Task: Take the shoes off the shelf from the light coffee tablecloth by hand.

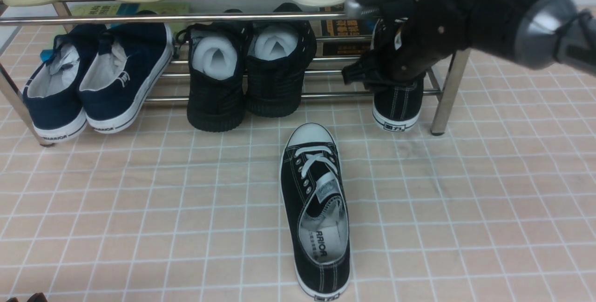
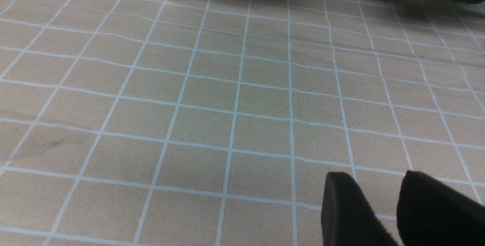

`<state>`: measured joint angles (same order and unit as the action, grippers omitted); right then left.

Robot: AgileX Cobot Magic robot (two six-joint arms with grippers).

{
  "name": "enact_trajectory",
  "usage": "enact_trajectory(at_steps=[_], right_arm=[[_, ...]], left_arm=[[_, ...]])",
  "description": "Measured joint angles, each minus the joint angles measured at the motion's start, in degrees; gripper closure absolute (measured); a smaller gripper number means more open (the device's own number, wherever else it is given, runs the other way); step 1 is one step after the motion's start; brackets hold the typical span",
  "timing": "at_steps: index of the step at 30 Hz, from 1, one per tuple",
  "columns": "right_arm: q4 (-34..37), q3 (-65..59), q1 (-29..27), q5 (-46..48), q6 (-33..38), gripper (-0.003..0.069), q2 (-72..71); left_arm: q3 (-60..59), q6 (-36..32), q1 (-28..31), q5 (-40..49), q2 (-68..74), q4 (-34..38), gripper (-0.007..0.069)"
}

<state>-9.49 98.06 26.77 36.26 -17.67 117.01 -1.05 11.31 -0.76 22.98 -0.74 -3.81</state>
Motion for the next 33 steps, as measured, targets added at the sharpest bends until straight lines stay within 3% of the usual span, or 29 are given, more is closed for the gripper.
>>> enact_trajectory(at_steps=[4, 10, 24, 33], right_arm=[[0.00, 0.00, 0.00, -0.06, 0.00, 0.0405, 0.93], [0.92, 0.06, 0.22, 3.82, 2.52, 0.0645, -0.42], [16.18, -0.84, 2.09, 34.61, 18.94, 0.0655, -19.99], [22.02, -10.60, 2.68, 35.88, 20.54, 0.0651, -21.70]], left_arm=[[0.00, 0.00, 0.00, 0.00, 0.00, 0.00, 0.0384], [0.00, 0.00, 0.00, 0.00, 0.00, 0.00, 0.0384], [0.00, 0.00, 0.00, 0.00, 0.00, 0.00, 0.0384], [0.00, 0.00, 0.00, 0.00, 0.00, 0.00, 0.0384]])
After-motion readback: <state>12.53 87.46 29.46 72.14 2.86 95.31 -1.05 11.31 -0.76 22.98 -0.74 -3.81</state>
